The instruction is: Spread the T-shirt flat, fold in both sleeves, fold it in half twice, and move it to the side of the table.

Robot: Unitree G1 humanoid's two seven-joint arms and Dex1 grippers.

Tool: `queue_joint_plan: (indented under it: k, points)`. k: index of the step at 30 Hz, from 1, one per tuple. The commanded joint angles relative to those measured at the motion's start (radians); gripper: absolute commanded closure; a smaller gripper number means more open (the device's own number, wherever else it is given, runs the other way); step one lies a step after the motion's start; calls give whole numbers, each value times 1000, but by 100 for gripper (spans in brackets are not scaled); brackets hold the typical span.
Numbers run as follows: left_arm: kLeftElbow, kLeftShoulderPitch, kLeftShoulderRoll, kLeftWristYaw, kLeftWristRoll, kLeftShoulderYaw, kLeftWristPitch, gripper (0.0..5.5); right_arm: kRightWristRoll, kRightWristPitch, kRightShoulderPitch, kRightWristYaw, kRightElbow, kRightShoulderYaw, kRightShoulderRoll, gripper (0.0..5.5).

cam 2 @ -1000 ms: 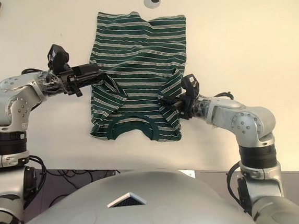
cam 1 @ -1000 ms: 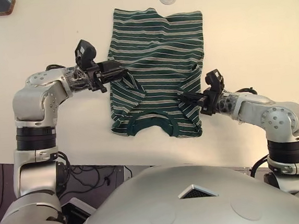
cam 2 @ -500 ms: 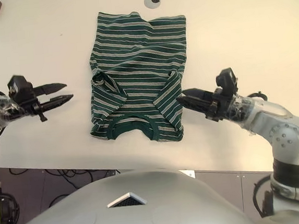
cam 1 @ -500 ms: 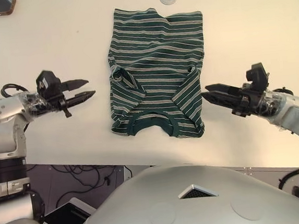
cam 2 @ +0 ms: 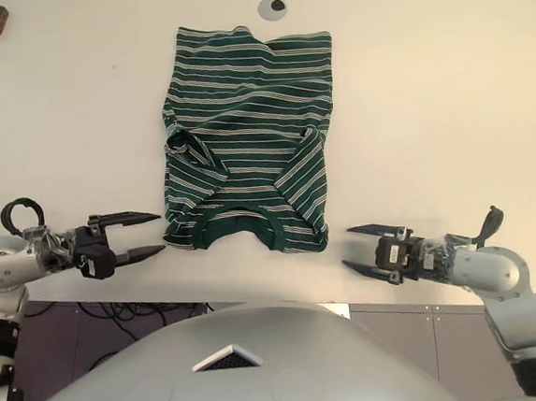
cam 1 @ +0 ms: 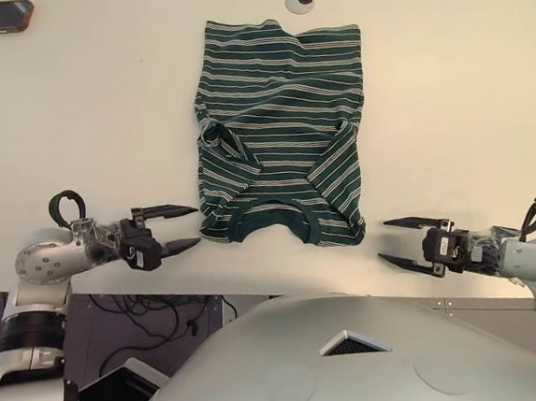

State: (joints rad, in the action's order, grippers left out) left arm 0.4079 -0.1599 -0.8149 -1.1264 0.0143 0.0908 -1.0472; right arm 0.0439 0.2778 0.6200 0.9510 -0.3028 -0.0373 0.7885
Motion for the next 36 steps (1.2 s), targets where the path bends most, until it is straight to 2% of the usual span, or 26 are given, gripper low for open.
queue_joint_plan:
  k: [1,6,15,17,19,21,22,24,25,26,27,29,31,33,36]
  points:
    - [17,18,5,9,-92,94,46,277,-47,37,-71,-35,34,-68,-41,261]
    - [-59,36,-46,-43,-21,206,72,365,-72,51,-168,-58,91,-136,-74,348]
    - [4,91,-36,0,-38,282,73,525,40,-5,-197,-20,94,-158,-72,519]
    - [28,101,-30,11,-50,294,62,549,71,-35,-210,-13,73,-161,-75,548]
    - [34,103,-31,1,-26,305,99,549,141,-111,-217,14,38,-155,-64,548]
    - [-61,70,-60,-78,123,317,341,549,277,-267,-199,67,-19,-140,-23,548]
    - [-176,40,-121,-144,267,333,588,549,360,-375,-182,103,-56,-128,19,548]
    - [-505,12,-396,-335,694,363,1151,549,534,-592,-133,224,-130,-88,164,548]
    - [-636,14,-534,-417,904,351,1317,549,628,-675,-103,301,-160,-52,238,548]
    - [-698,40,-604,-463,1053,329,1421,549,729,-748,-91,356,-180,-7,283,548]
    - [-711,69,-622,-482,1136,302,1475,549,816,-803,-91,388,-191,33,308,548]
    - [-630,198,-522,-487,1236,227,1626,549,978,-887,-142,395,-183,103,309,548]
    - [-502,344,-369,-395,1260,176,1706,549,1075,-938,-257,310,-129,139,249,548]
    - [-343,474,-178,-215,1122,173,1656,549,1089,-951,-420,140,-30,152,130,548]
    - [-117,612,67,23,921,171,1548,549,982,-919,-666,-118,172,150,-51,548]
